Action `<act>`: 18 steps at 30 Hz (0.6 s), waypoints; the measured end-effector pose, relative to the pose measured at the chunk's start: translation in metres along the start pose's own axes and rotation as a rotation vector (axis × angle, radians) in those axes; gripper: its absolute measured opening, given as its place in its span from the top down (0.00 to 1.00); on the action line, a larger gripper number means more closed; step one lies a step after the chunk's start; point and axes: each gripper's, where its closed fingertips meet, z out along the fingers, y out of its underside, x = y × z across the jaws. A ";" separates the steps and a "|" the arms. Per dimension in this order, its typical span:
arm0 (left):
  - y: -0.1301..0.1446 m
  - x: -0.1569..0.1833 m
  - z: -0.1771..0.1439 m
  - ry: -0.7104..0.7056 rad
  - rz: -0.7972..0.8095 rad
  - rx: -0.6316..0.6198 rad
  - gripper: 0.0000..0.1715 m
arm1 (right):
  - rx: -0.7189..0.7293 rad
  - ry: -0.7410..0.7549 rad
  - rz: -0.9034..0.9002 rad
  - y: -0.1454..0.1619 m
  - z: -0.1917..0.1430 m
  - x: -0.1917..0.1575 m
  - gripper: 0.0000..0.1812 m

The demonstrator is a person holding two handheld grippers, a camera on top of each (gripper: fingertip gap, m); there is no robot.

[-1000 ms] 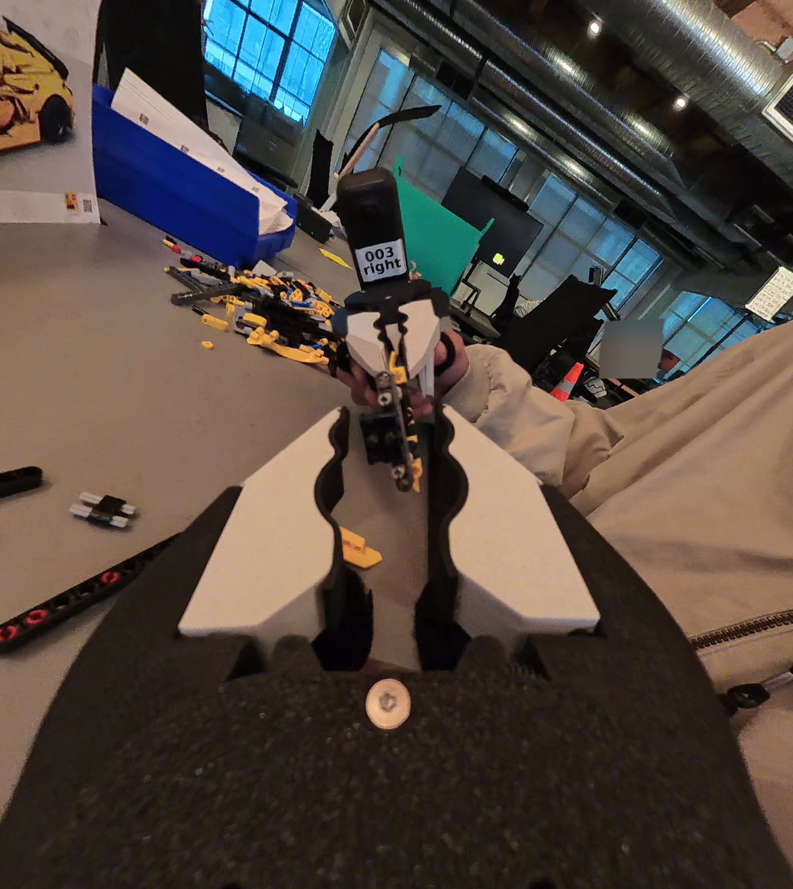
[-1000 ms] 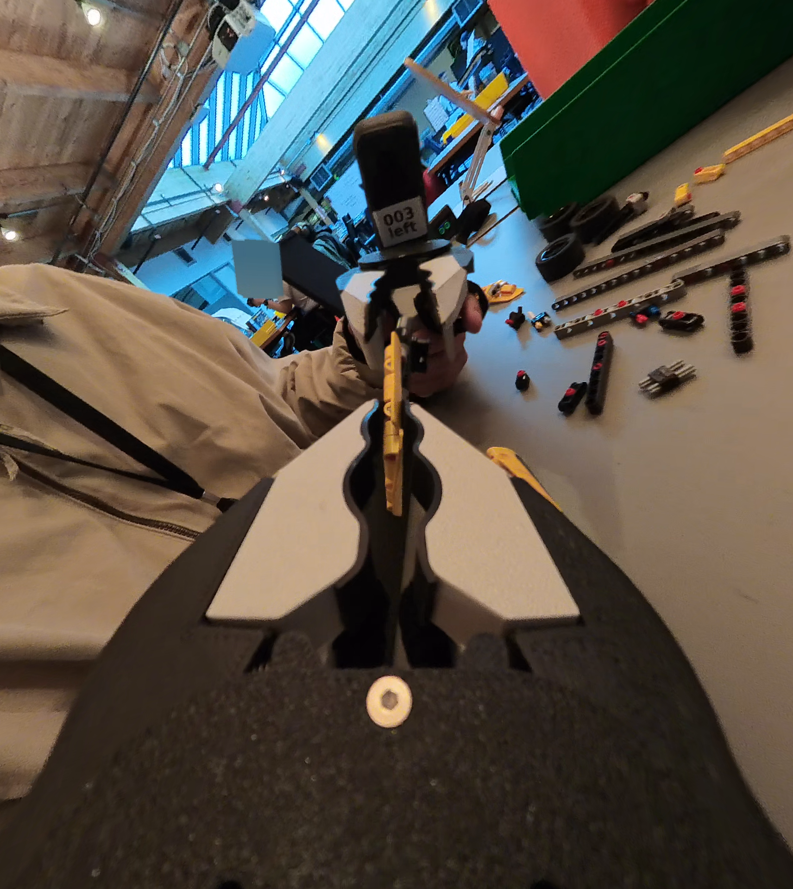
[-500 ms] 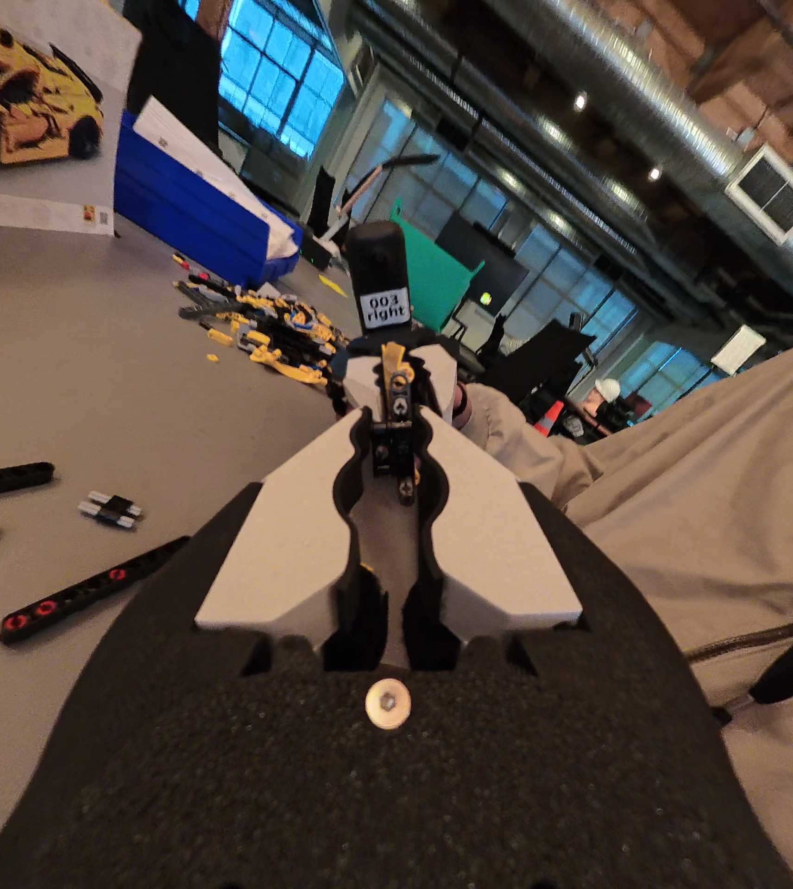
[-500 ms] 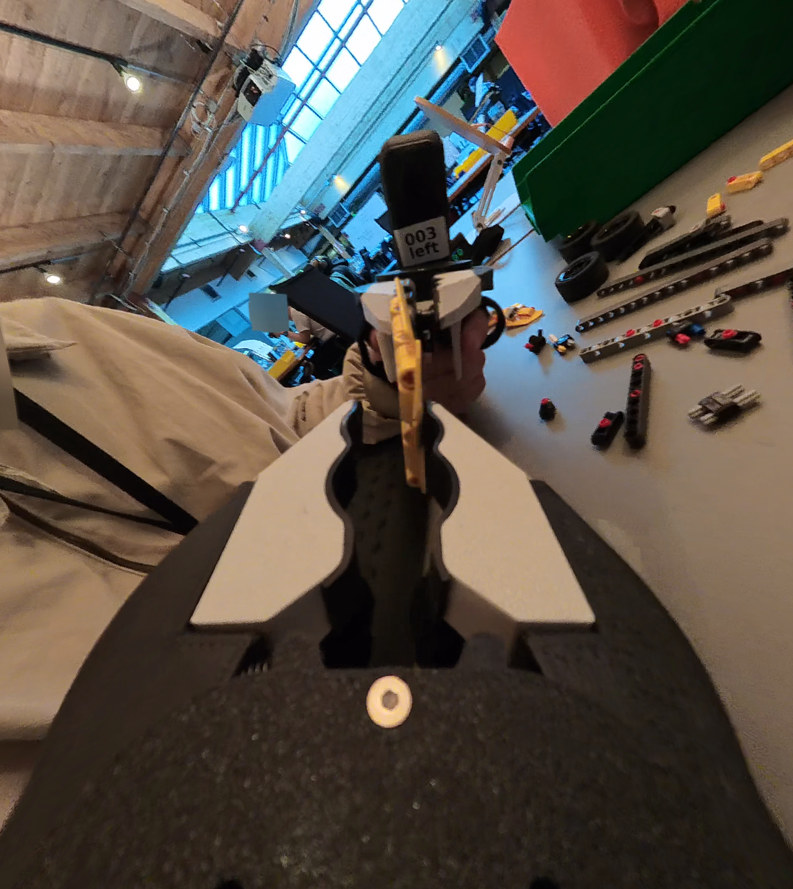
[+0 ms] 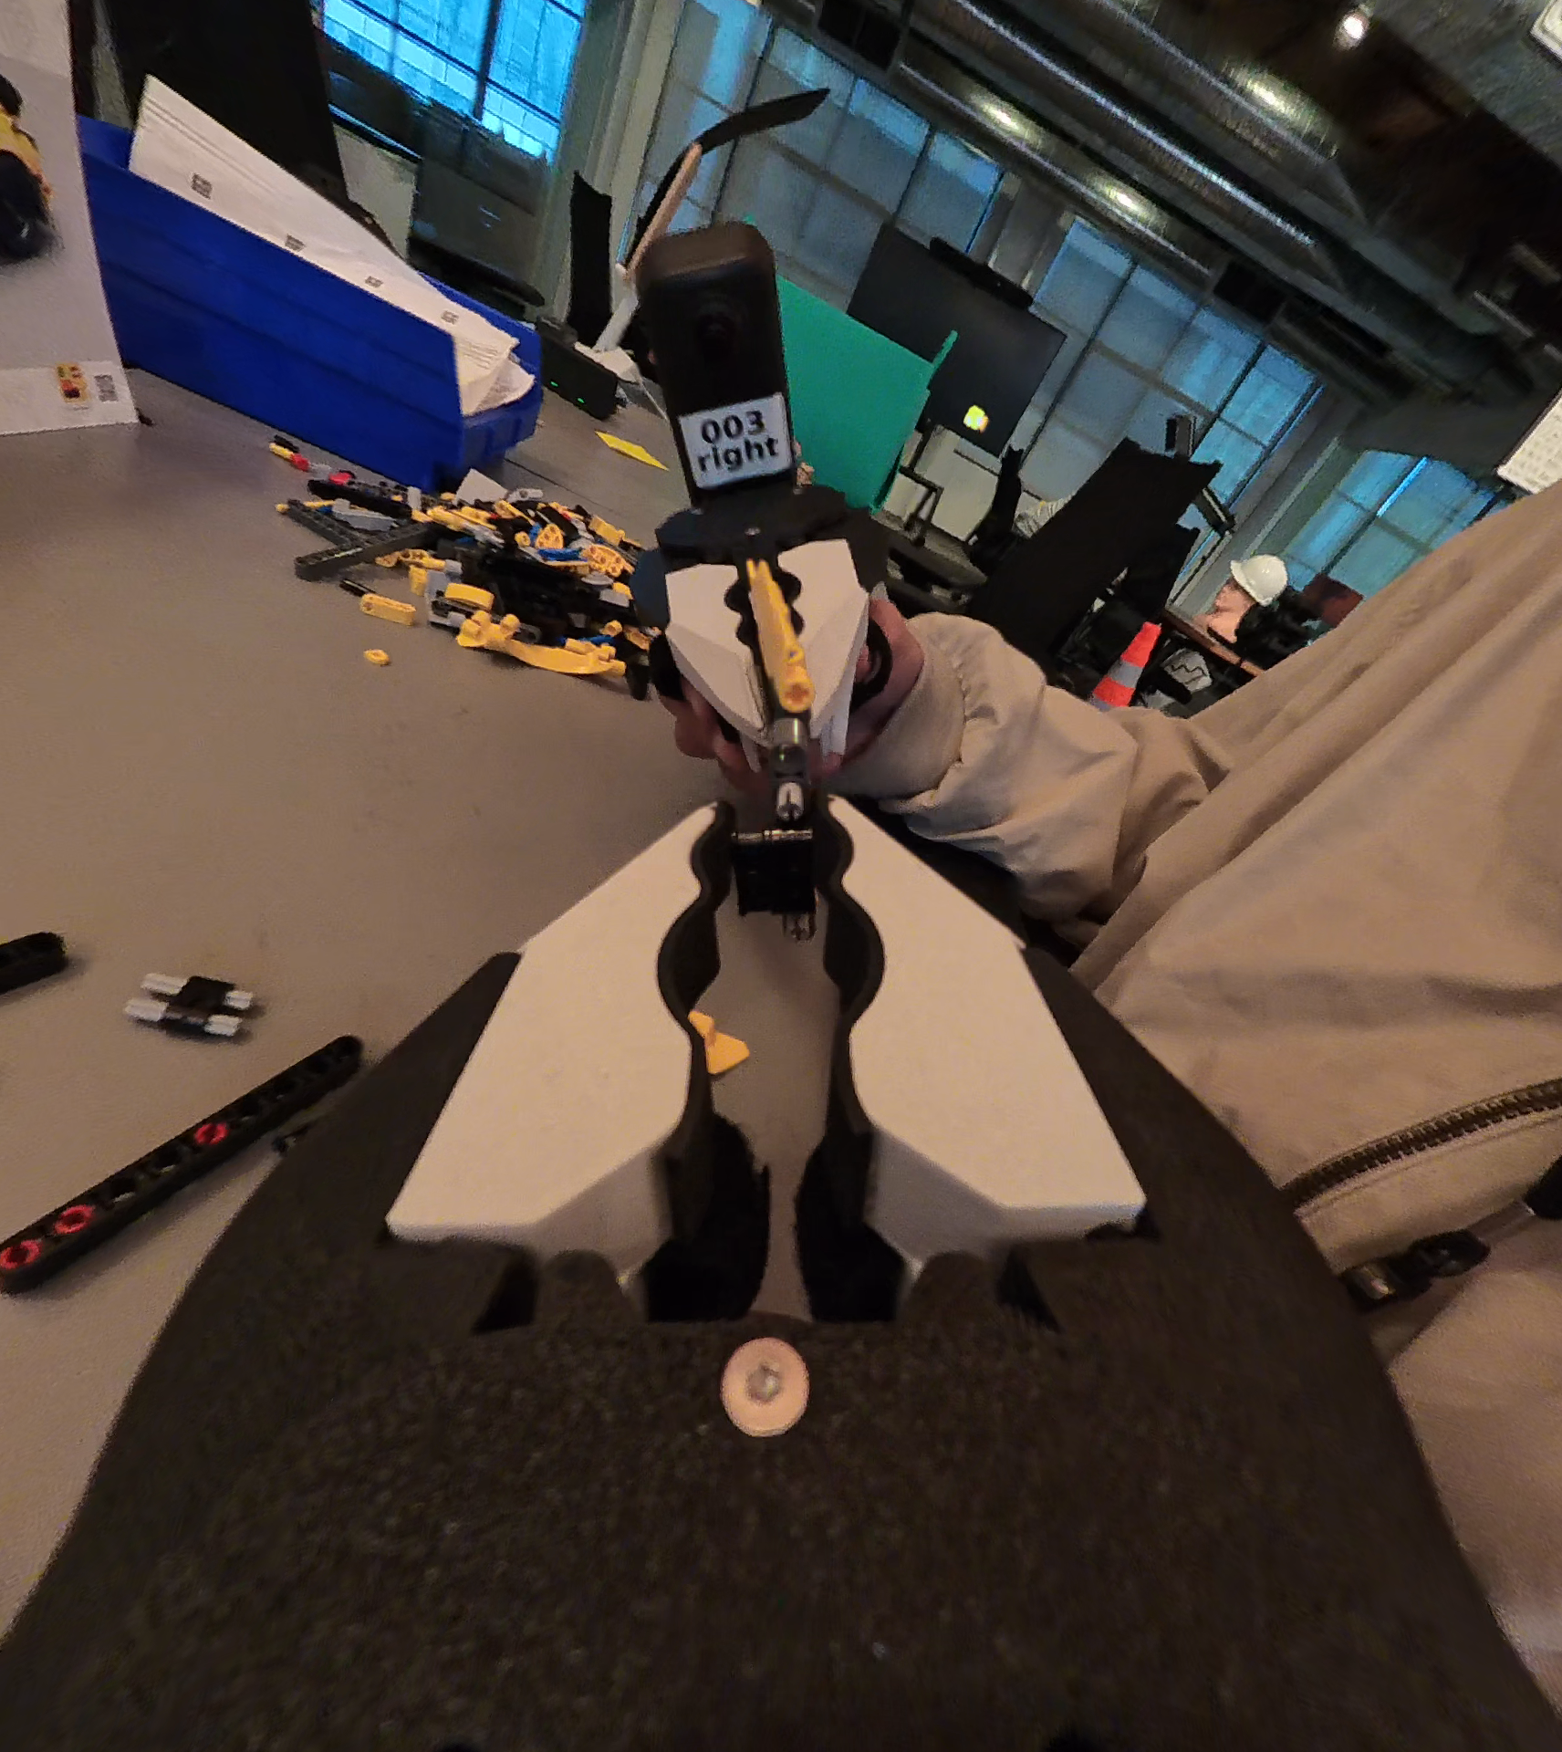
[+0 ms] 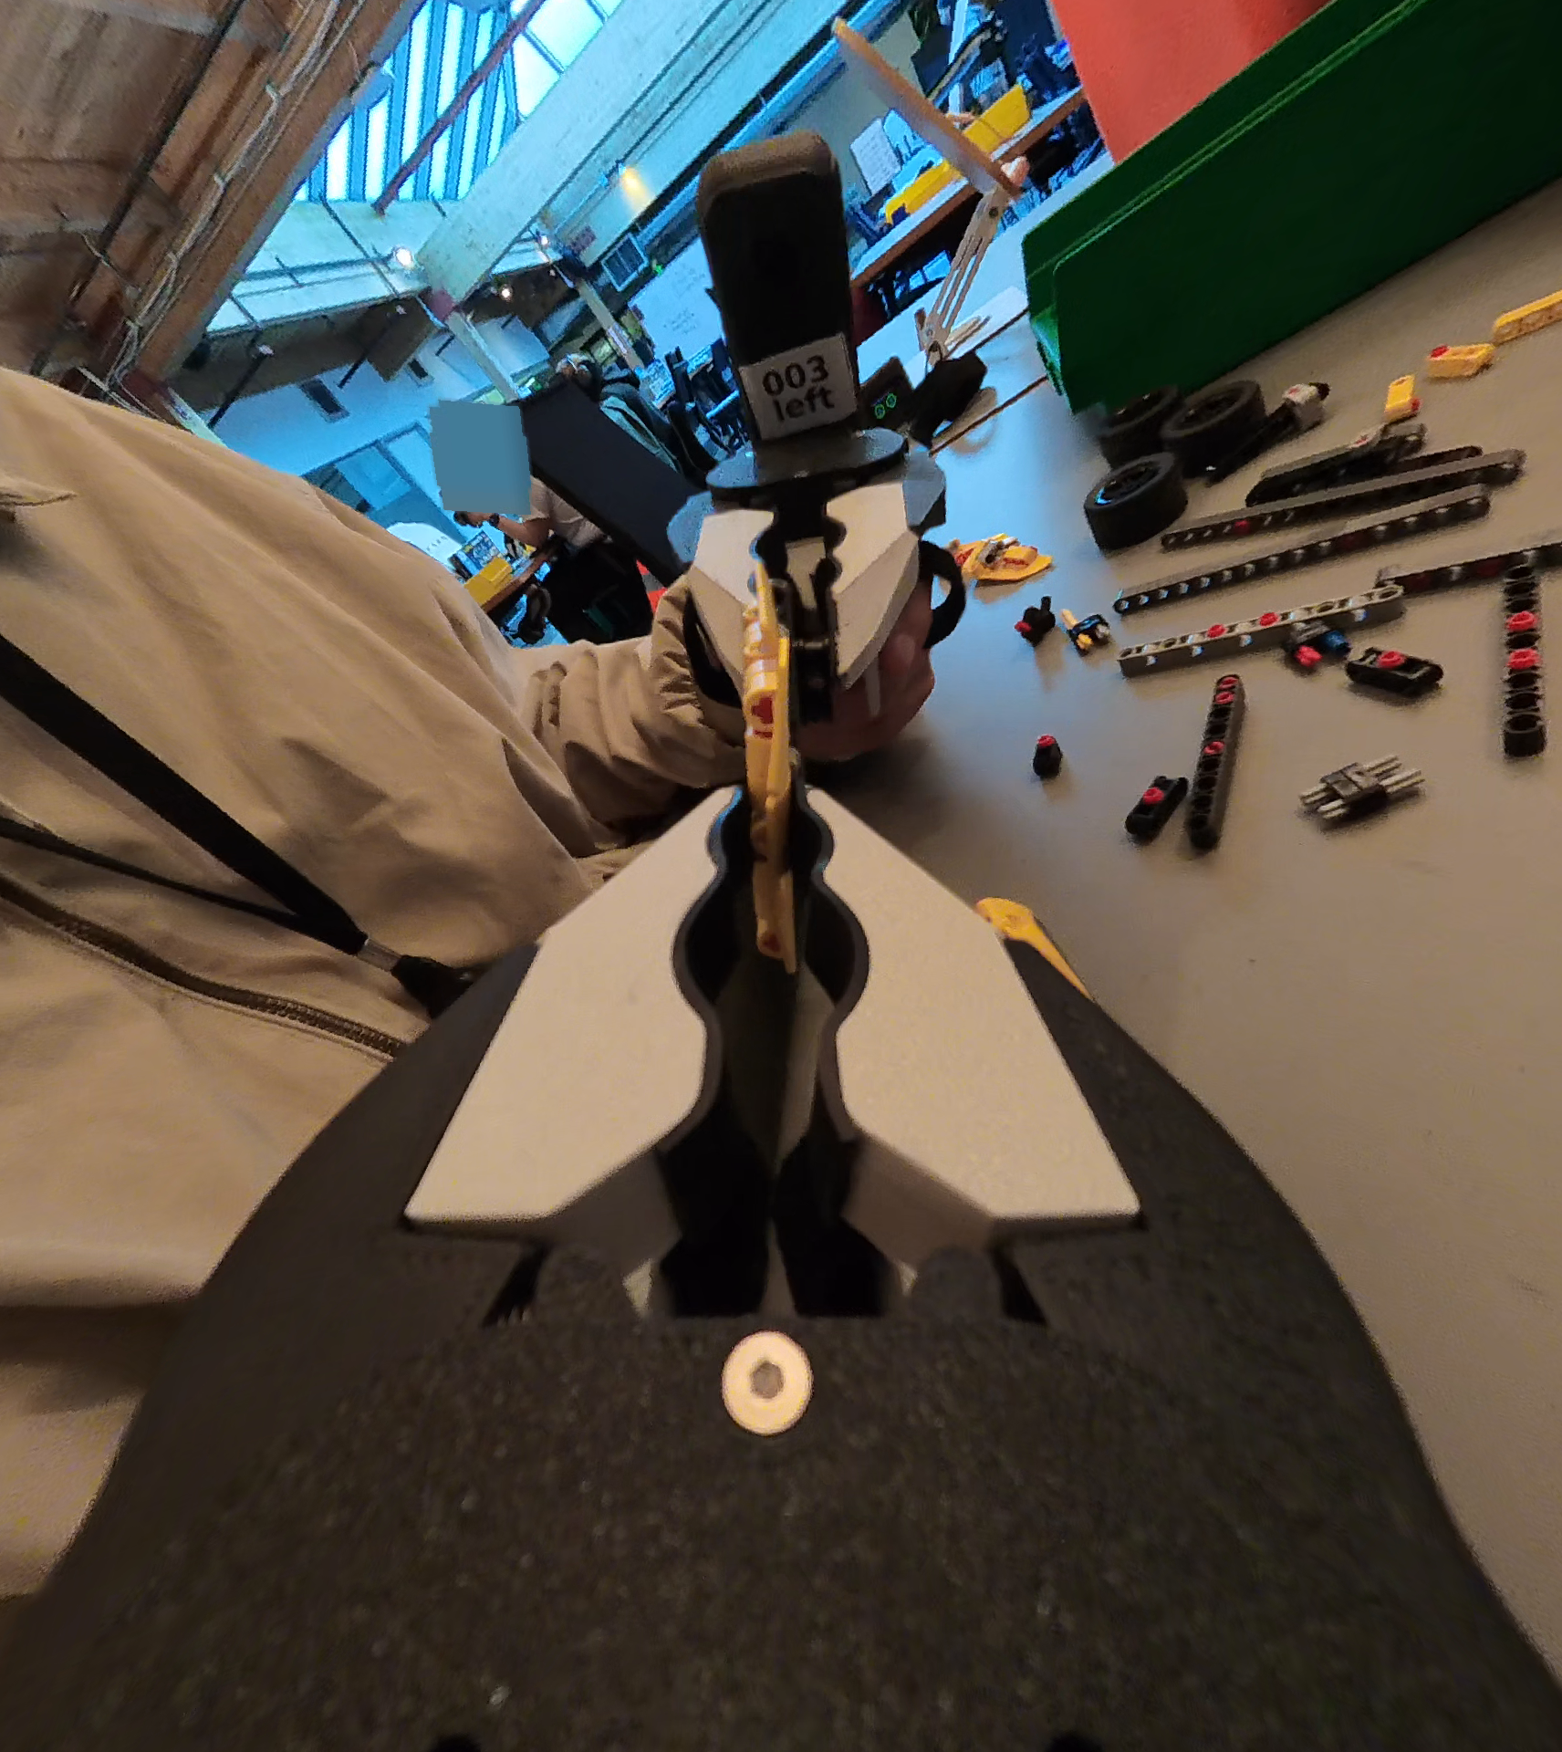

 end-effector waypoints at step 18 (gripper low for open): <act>-0.026 -0.038 -0.032 -0.075 -0.173 0.208 0.91 | -0.045 0.531 -0.030 0.008 -0.065 0.085 0.96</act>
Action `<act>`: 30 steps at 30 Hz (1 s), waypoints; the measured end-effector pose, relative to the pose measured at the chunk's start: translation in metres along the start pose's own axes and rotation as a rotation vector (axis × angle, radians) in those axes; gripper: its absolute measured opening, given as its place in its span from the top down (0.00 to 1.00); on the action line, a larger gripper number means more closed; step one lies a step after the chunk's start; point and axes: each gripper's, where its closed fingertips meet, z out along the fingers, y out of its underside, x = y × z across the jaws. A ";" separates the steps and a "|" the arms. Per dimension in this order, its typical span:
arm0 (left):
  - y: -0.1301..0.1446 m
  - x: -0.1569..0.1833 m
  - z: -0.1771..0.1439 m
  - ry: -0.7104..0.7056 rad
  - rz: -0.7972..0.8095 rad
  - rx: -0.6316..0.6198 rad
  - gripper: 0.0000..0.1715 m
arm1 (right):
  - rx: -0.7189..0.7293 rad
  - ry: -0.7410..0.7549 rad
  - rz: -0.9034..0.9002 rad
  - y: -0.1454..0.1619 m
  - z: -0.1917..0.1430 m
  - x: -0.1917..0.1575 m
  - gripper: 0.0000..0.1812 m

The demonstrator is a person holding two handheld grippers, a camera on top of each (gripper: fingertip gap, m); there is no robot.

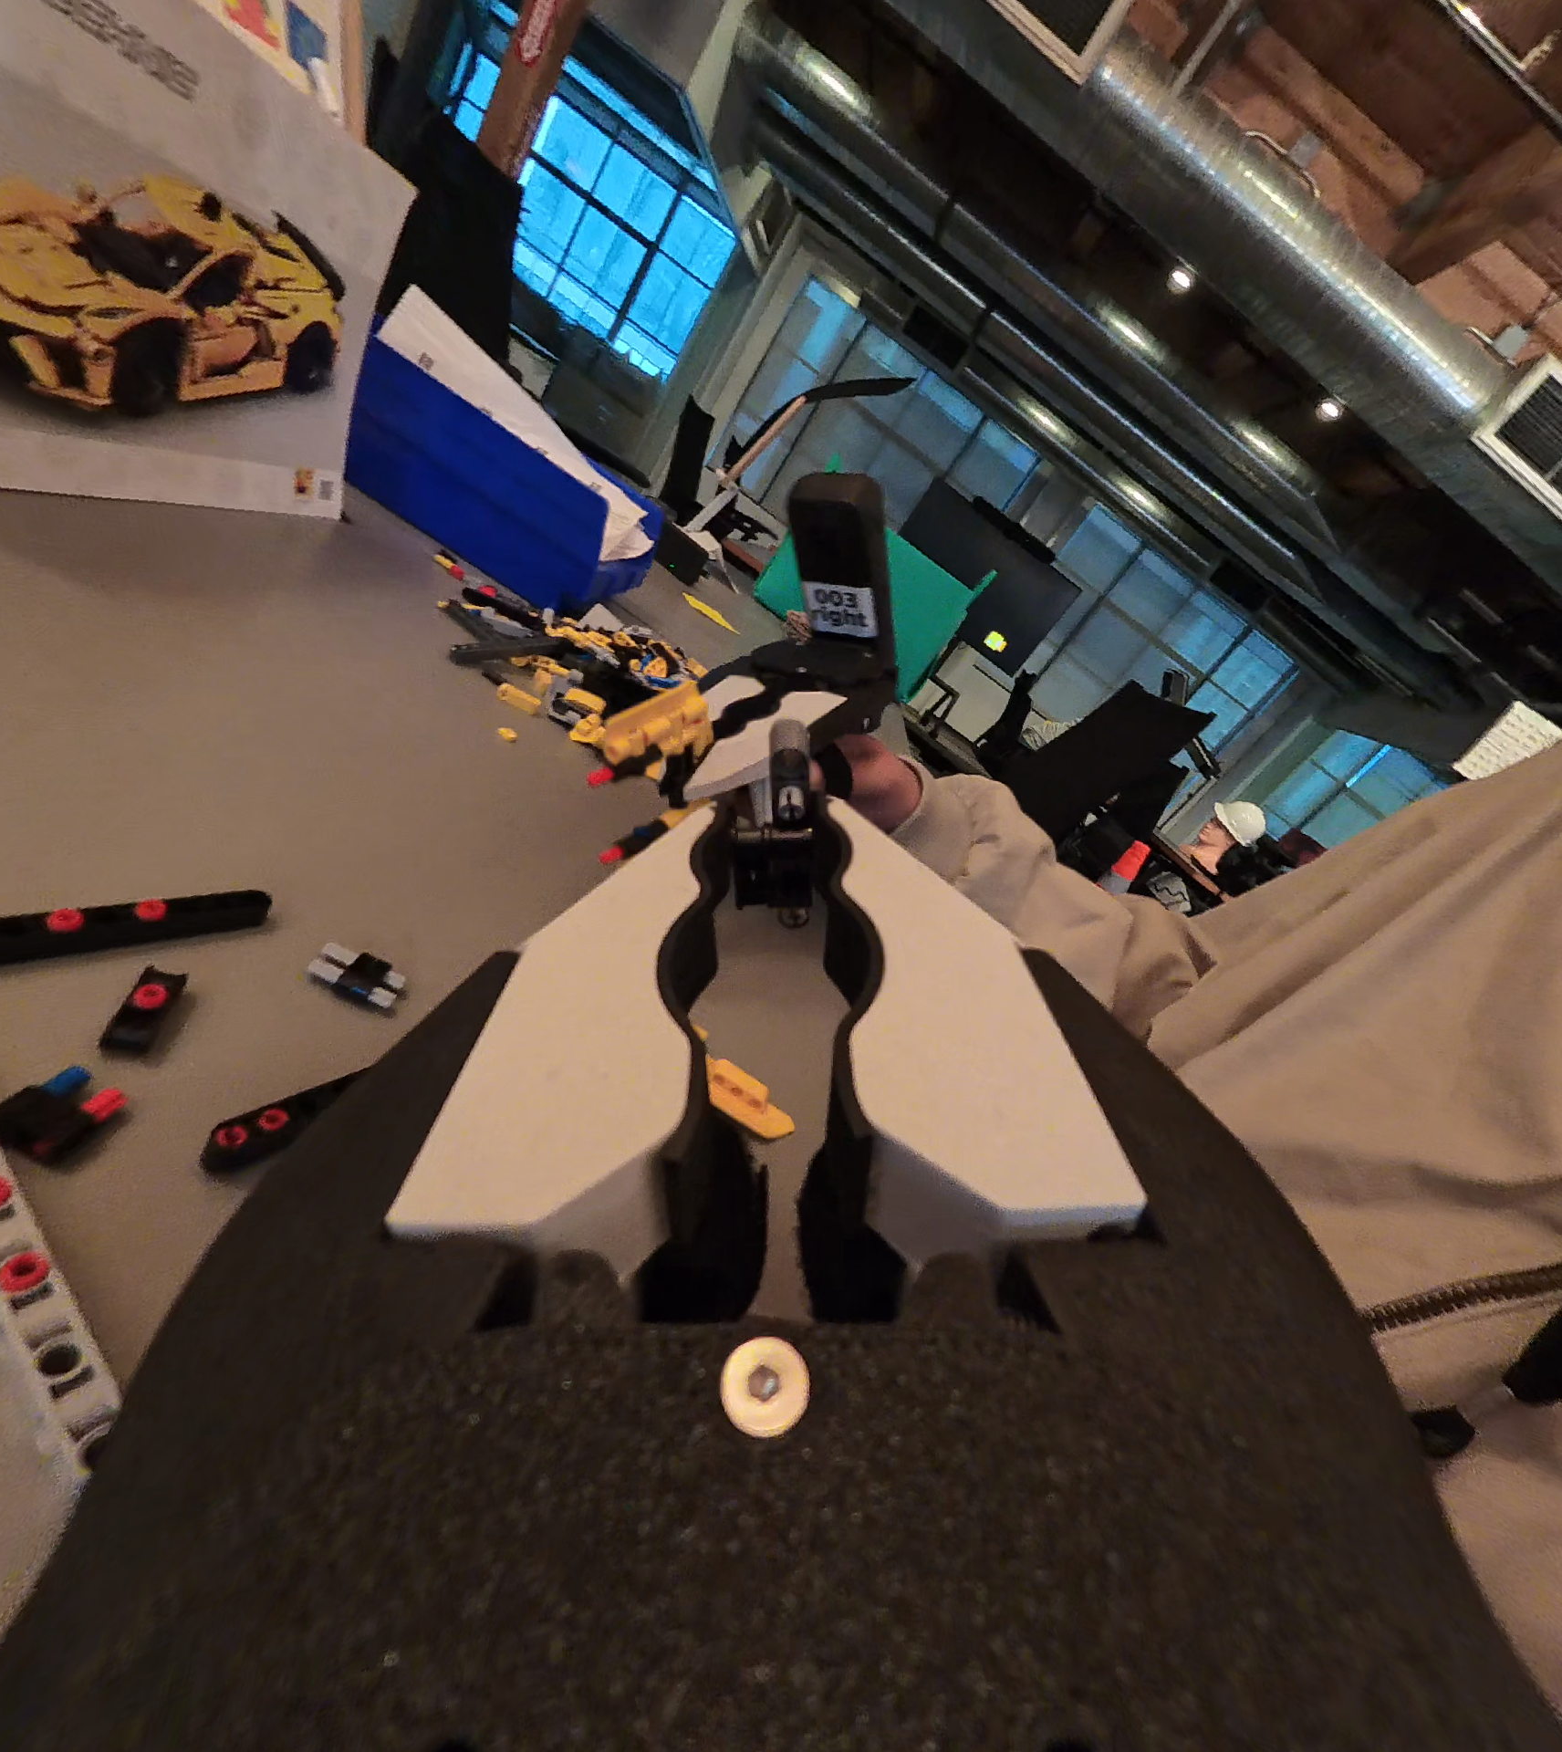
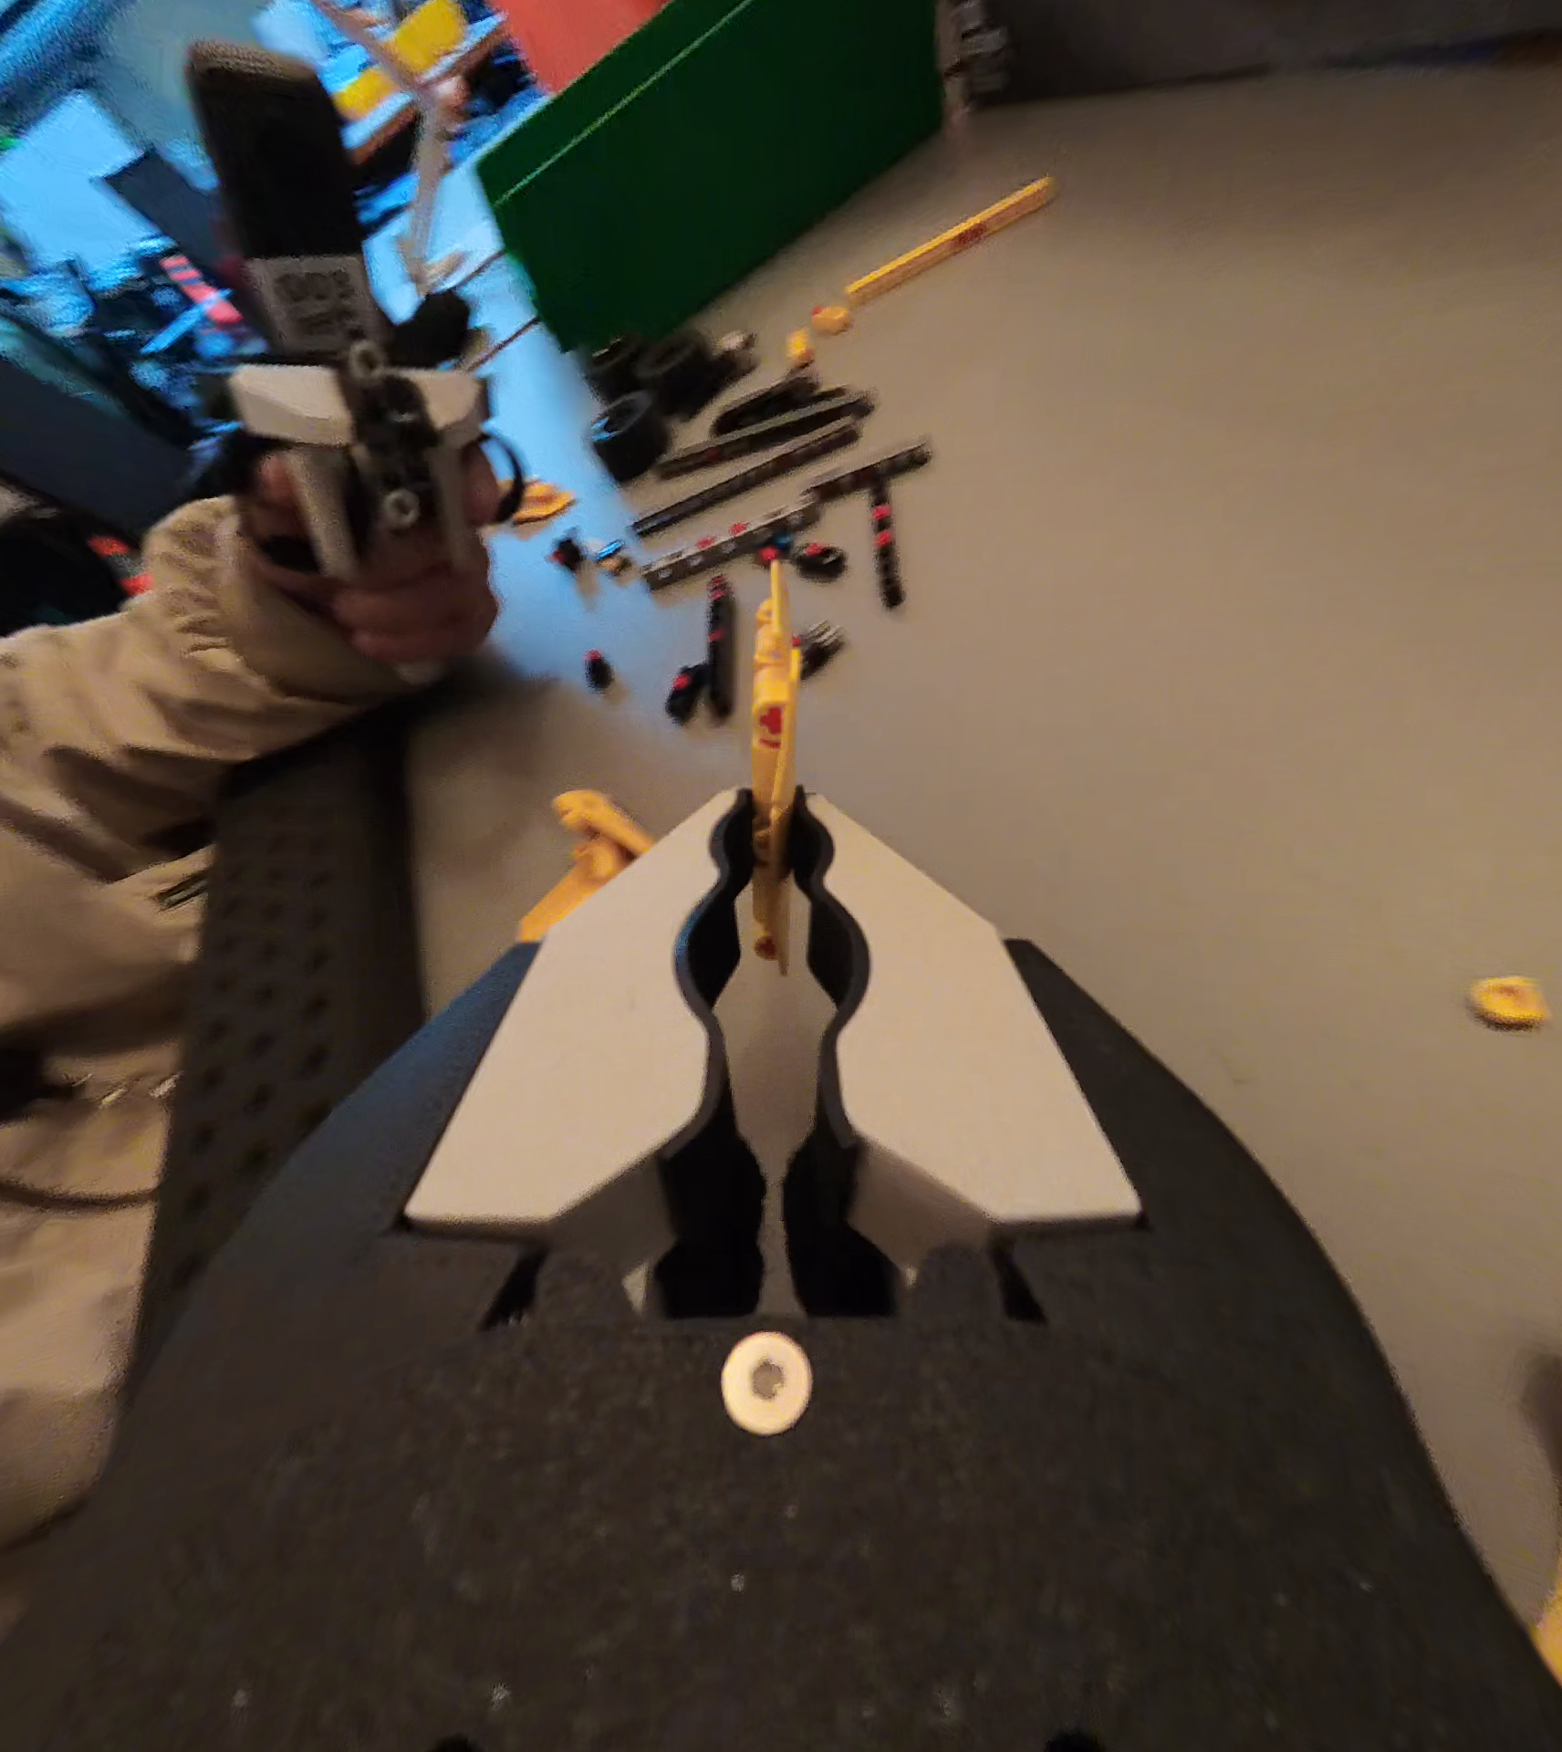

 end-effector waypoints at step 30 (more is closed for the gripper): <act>0.029 0.027 0.020 0.113 0.003 -0.148 0.91 | 0.035 -0.436 -0.026 -0.013 0.049 -0.120 0.91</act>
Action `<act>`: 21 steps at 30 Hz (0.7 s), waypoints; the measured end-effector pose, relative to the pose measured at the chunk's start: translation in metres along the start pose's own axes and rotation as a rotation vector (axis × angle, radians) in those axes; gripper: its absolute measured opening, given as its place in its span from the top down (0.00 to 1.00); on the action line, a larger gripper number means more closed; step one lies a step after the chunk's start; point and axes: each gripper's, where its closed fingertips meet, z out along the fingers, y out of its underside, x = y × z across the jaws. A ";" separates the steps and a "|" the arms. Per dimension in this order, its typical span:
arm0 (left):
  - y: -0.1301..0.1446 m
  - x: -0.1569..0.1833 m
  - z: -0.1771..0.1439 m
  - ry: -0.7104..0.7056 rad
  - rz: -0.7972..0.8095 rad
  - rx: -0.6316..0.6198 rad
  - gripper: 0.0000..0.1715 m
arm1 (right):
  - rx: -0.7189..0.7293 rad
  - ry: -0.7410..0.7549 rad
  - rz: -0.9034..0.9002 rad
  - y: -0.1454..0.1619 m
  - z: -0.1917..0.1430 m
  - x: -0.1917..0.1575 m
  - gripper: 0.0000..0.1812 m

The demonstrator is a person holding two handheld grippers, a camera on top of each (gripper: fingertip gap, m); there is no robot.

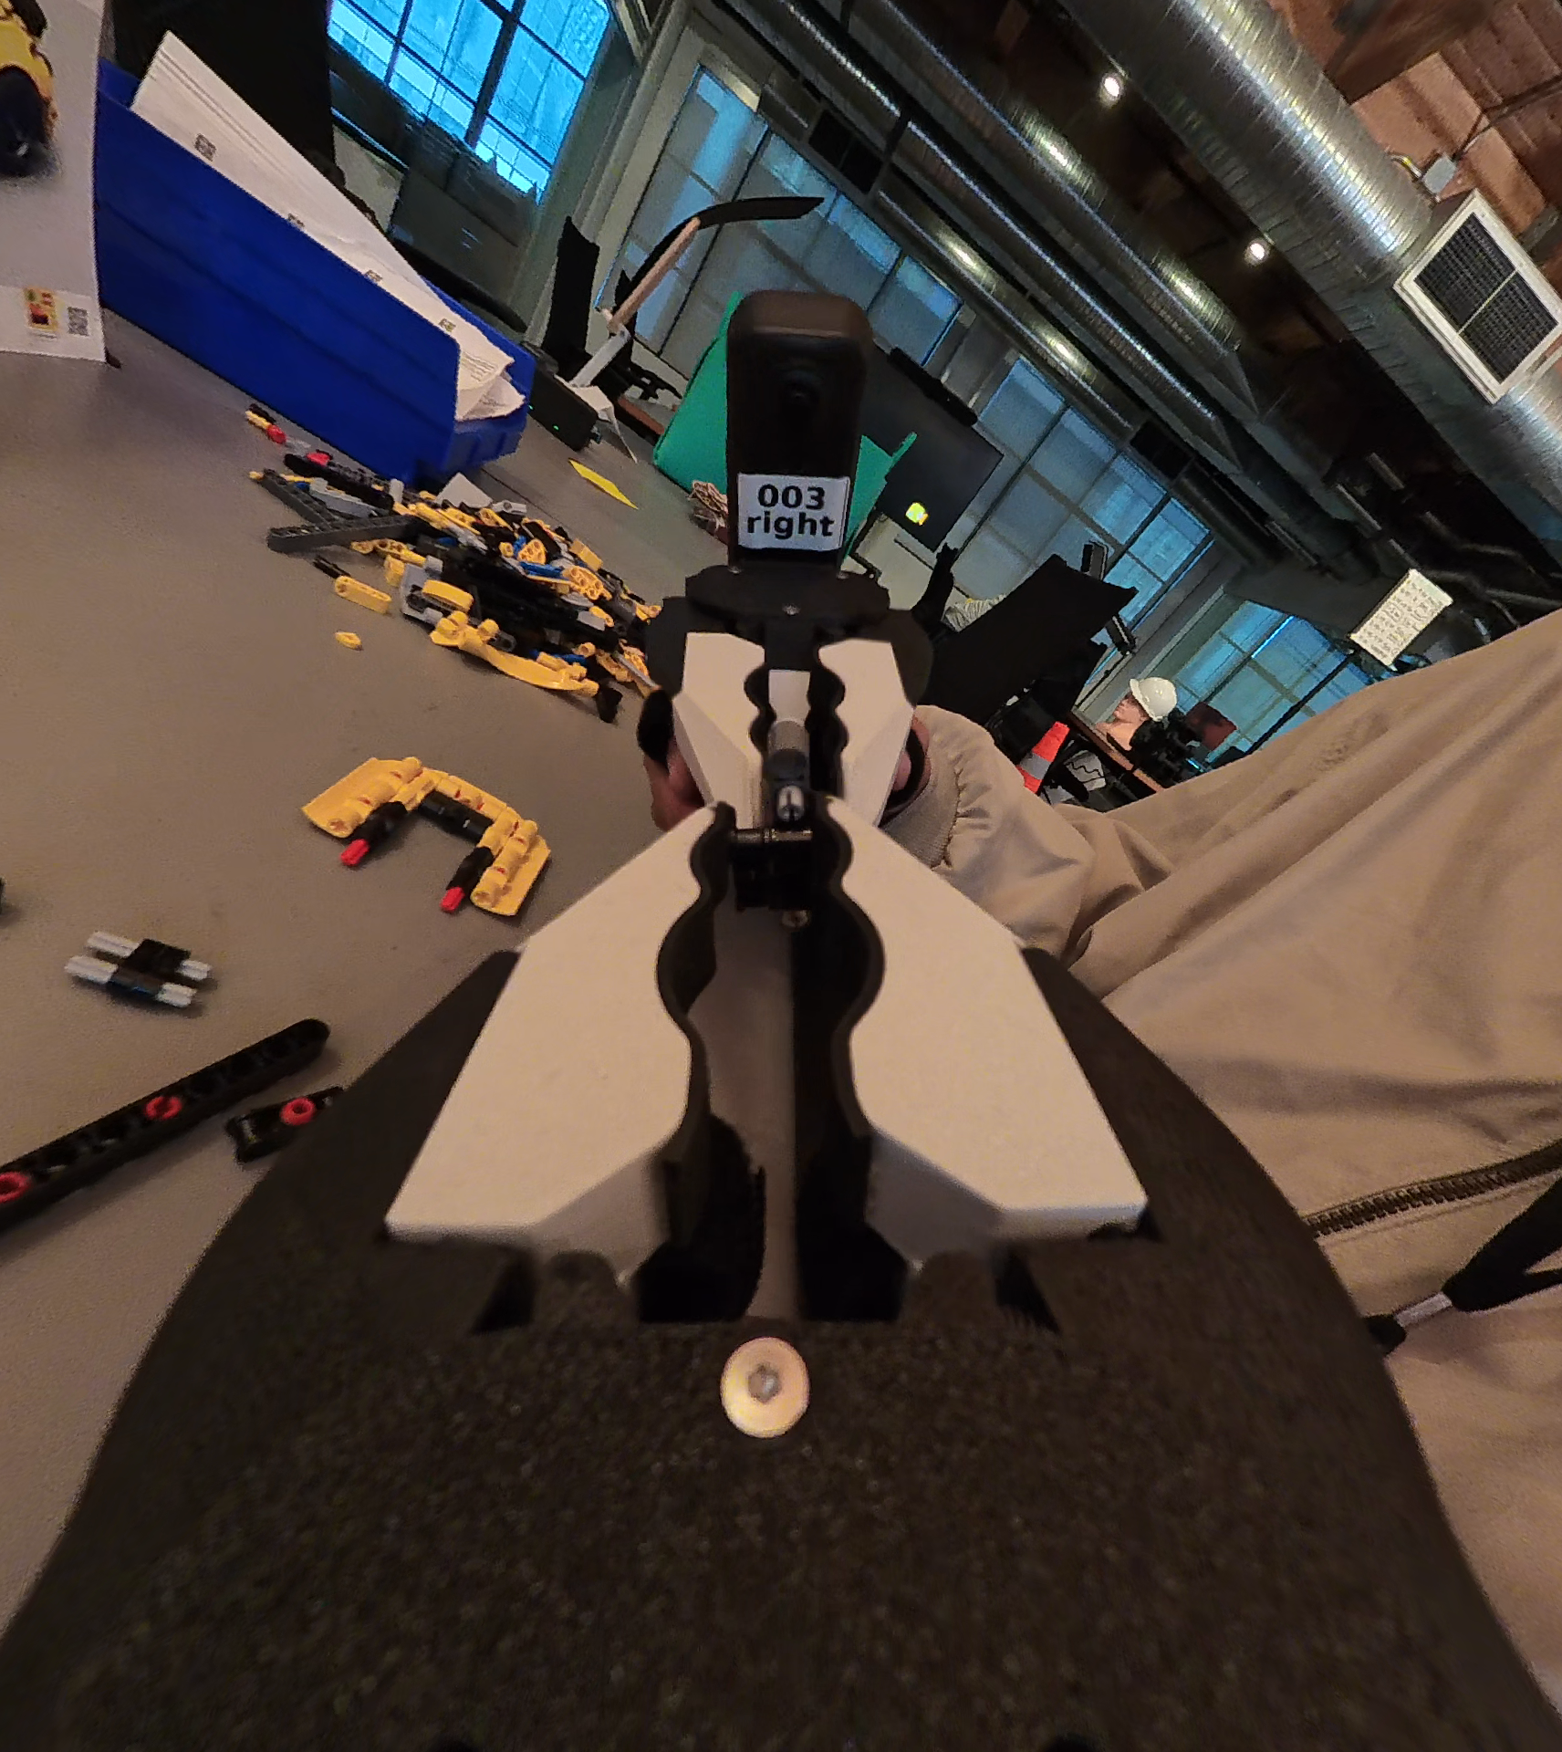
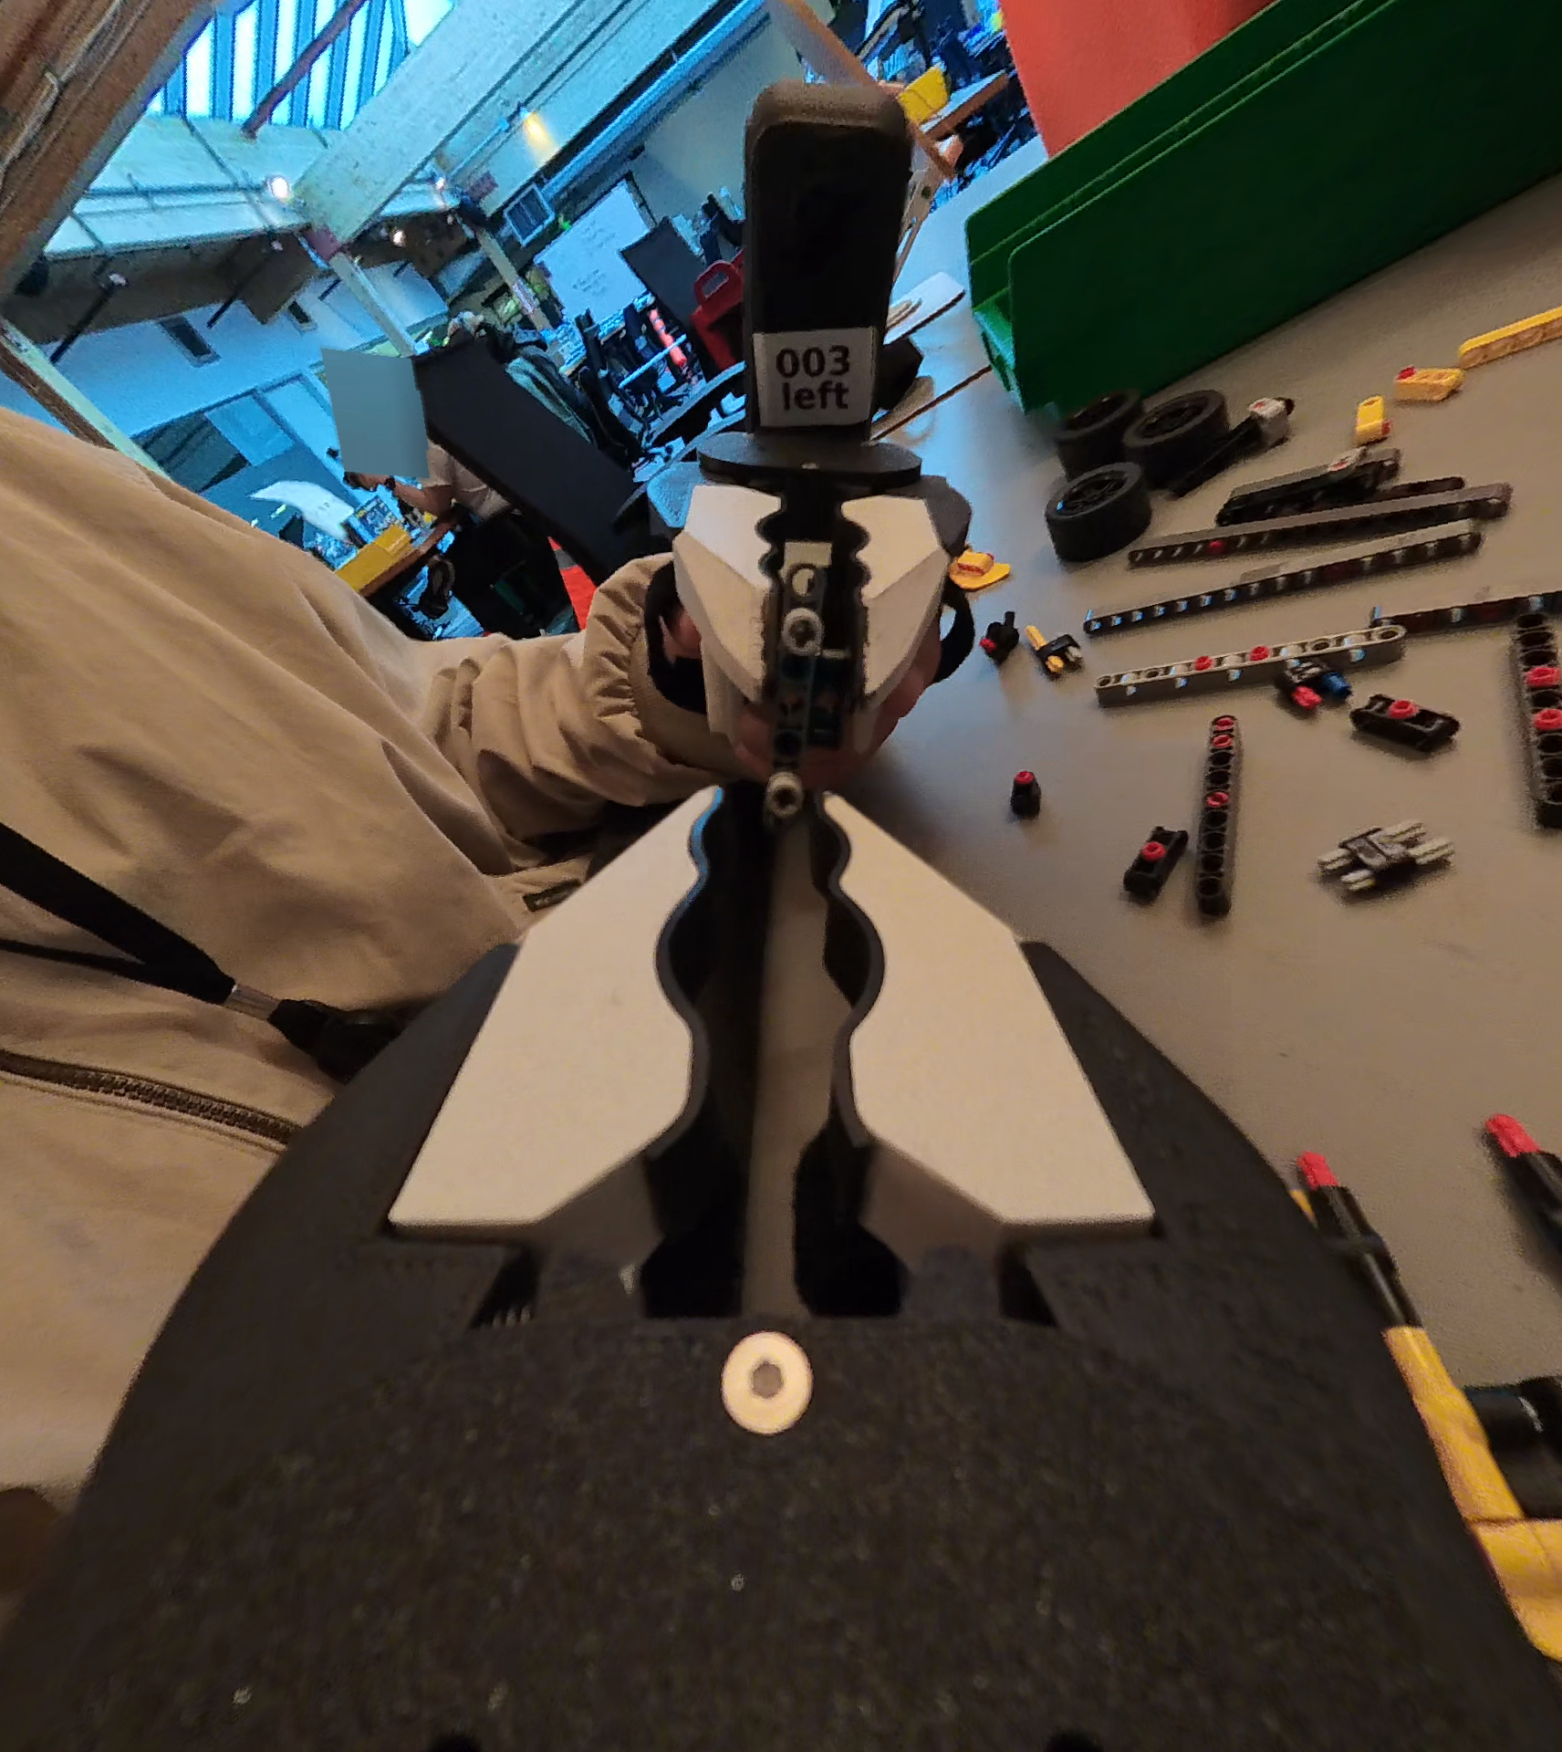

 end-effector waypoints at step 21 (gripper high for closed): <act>-0.006 0.008 0.011 0.013 -0.020 0.044 0.91 | 0.163 0.069 -0.019 -0.025 -0.007 0.004 0.97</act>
